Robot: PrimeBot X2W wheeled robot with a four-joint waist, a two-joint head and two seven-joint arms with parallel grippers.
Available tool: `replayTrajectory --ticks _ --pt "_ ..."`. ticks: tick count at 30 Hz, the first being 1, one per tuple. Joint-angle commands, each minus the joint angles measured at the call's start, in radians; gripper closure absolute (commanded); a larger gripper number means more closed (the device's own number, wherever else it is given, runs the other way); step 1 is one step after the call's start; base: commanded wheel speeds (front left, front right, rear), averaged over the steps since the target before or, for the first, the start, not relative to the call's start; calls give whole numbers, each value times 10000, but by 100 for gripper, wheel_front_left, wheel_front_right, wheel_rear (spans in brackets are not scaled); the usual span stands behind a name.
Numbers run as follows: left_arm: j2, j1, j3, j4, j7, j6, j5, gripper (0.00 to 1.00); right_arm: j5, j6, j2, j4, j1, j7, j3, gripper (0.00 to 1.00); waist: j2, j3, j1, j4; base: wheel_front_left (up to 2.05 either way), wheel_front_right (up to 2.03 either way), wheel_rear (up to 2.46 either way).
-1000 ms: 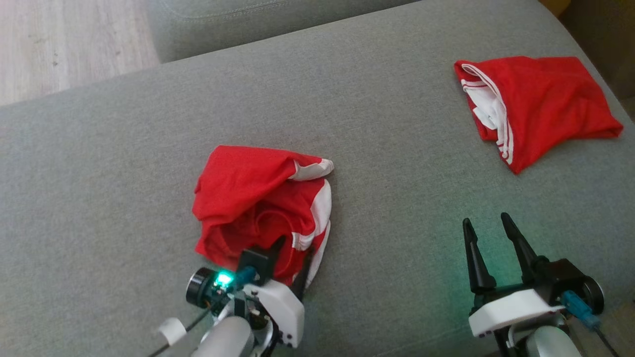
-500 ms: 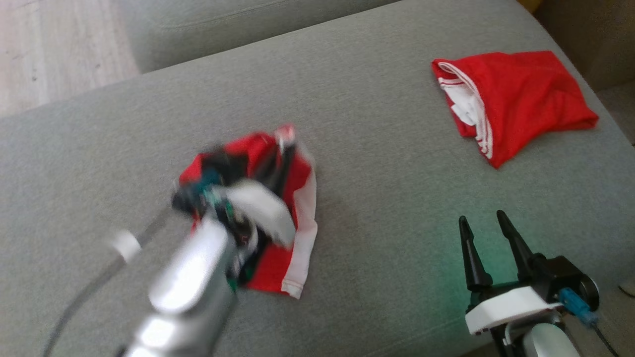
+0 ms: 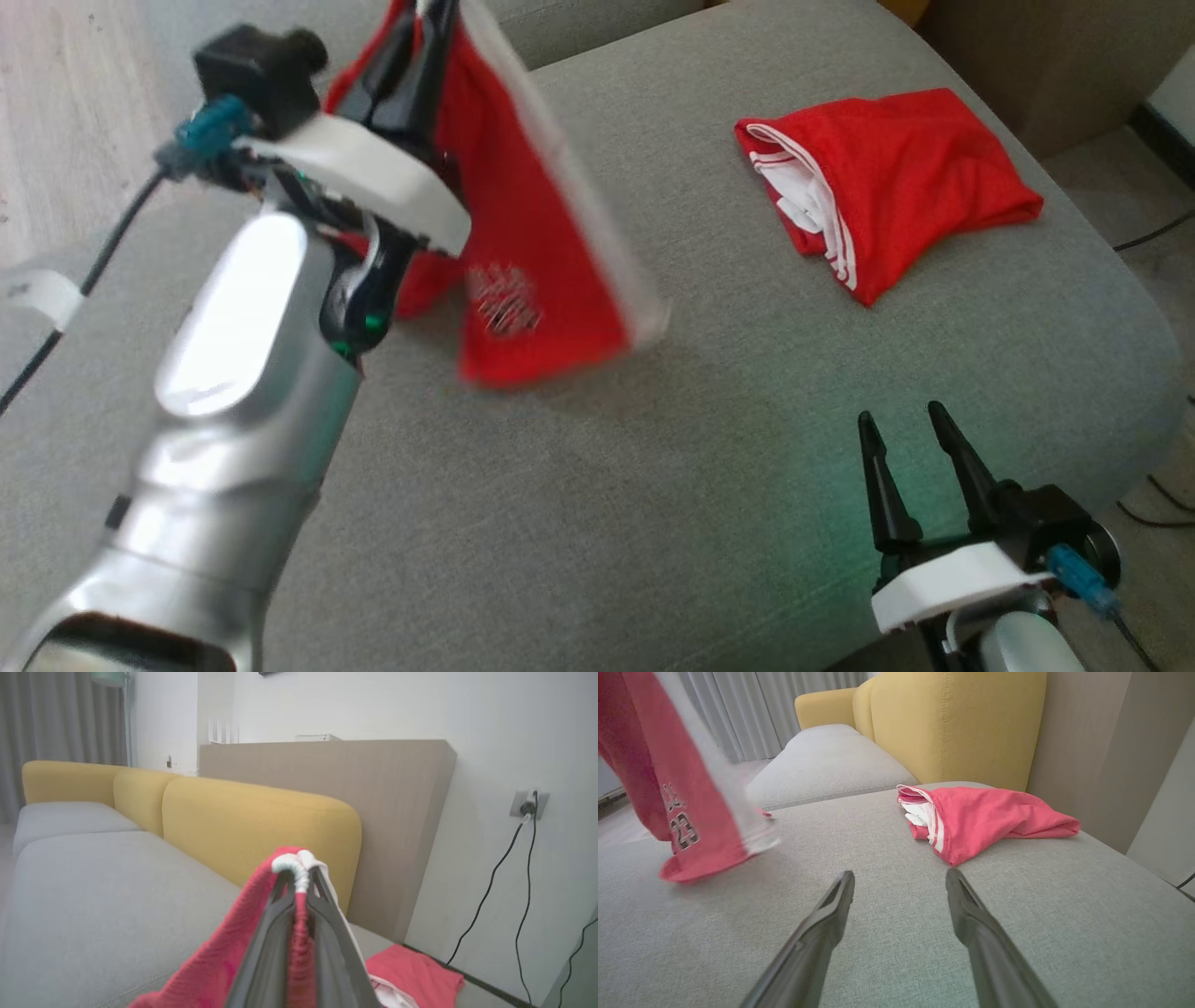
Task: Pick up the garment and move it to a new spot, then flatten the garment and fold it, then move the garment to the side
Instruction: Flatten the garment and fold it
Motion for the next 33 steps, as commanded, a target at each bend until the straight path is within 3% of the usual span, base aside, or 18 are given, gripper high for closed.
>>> replayTrajectory --ticks 1,9,13,14,18,21,25,33 --pt "268 -630 333 -329 -134 -38 -155 100 52 65 -56 -253 -244 -109 203 0 0 -4 0 2 0 0 0" --pt "519 447 -1163 -1718 -505 -66 -1682 100 73 65 -56 -316 -161 -109 -88 0 0 1 0 376 0 0 0" --pt "1076 2488 -1993 -3366 -854 -67 -2611 100 -3 65 -56 -242 0 -109 -230 0 0 -214 0 676 0 0 0" --pt "1474 3725 -2244 -3980 -1075 -60 -2771 100 -11 65 -56 -240 104 -109 -399 0 0 -326 0 903 0 0 0" --pt "1895 5946 -2423 -4523 -1739 290 -2940 100 -185 65 -56 -196 322 -109 -548 0 0 -463 0 1460 0 0 0" --pt "2274 6960 -2580 -4352 -2164 517 -2642 100 -310 65 -56 -195 432 -109 -762 0 0 -522 0 1941 0 0 0" --pt "2328 7754 -2329 -3750 -2732 544 -2767 100 -533 65 -56 -120 511 -109 -891 0 0 -614 0 2490 0 0 0" --pt "1893 8215 -1363 -2186 -3090 267 -2752 100 -670 65 -56 -43 583 -109 -896 0 0 -821 0 3080 0 0 0"
